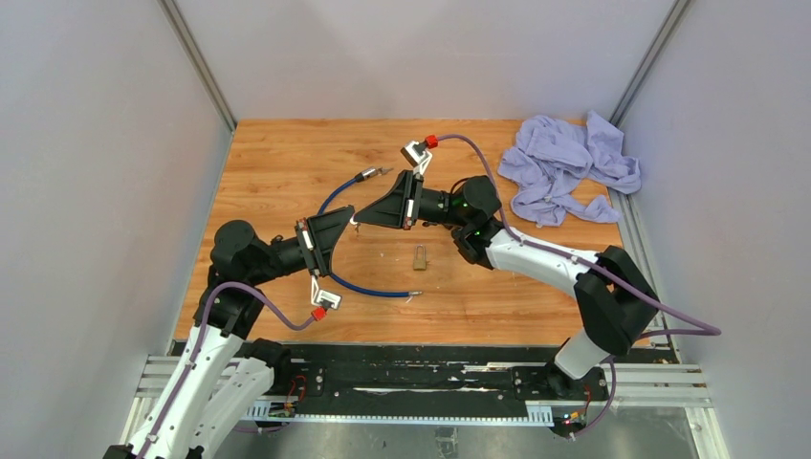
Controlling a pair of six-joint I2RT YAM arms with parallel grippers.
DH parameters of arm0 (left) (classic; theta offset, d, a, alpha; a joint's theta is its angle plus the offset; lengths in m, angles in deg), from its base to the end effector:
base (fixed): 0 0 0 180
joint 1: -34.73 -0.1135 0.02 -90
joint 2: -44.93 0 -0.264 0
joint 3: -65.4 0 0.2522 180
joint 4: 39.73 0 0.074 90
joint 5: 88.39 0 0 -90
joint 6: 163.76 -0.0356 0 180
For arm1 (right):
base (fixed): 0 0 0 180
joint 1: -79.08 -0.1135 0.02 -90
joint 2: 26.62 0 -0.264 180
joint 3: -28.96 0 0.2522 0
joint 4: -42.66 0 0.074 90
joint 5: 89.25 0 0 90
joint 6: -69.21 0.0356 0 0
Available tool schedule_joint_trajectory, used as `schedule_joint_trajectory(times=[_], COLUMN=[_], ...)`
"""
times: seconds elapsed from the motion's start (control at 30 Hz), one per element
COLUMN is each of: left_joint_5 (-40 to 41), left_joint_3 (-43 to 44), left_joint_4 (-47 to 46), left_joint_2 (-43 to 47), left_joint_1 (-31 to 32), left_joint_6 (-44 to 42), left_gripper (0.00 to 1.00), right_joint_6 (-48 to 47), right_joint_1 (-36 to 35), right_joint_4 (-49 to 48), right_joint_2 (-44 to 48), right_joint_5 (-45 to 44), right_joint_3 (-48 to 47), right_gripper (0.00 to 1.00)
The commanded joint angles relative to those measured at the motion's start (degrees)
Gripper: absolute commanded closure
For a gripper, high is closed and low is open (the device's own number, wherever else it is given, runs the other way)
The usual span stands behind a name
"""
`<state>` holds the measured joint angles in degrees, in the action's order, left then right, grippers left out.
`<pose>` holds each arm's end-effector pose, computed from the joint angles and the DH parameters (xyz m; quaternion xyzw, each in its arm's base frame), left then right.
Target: Unlock with the key
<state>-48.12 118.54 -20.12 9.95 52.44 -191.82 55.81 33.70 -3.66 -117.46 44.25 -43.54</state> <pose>0.1254 -0.0686 0.3410 0.7123 -0.0274 0.2936 0.6369 0.2294 0.2673 0.3449 -0.1771 0.5463 0.7888 0.2191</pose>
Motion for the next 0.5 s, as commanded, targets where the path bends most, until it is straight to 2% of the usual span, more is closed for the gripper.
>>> schedule_joint_trajectory(times=[0.0,0.1,0.17,0.4,0.47], left_joint_5=[-0.51,-0.36,-0.23,1.19,2.0], left_joint_3=[-0.36,-0.39,-0.35,-0.61,-0.97], left_joint_4=[-1.62,-1.67,-1.76,-2.59,-3.76], left_joint_2=[0.44,0.52,0.57,0.79,0.84], left_joint_1=[0.3,0.28,0.3,0.3,0.28], left_joint_6=[-34.95,-34.95,-34.76,-33.58,-32.41], left_gripper=[1.0,1.0,1.0,1.0,0.96], right_joint_6=[-0.39,-1.12,-1.25,-1.63,-1.48], right_joint_1=[-1.26,-1.36,-1.37,-0.99,-0.71], right_joint_4=[-0.56,0.26,0.31,0.62,0.7], right_joint_2=[-0.84,-0.55,-0.36,1.29,1.9], right_joint_5=[0.81,0.52,0.26,-0.79,-0.9], right_joint_3=[-2.66,-2.48,-2.21,-0.21,0.61], right_gripper=[0.93,0.94,0.99,0.99,0.99])
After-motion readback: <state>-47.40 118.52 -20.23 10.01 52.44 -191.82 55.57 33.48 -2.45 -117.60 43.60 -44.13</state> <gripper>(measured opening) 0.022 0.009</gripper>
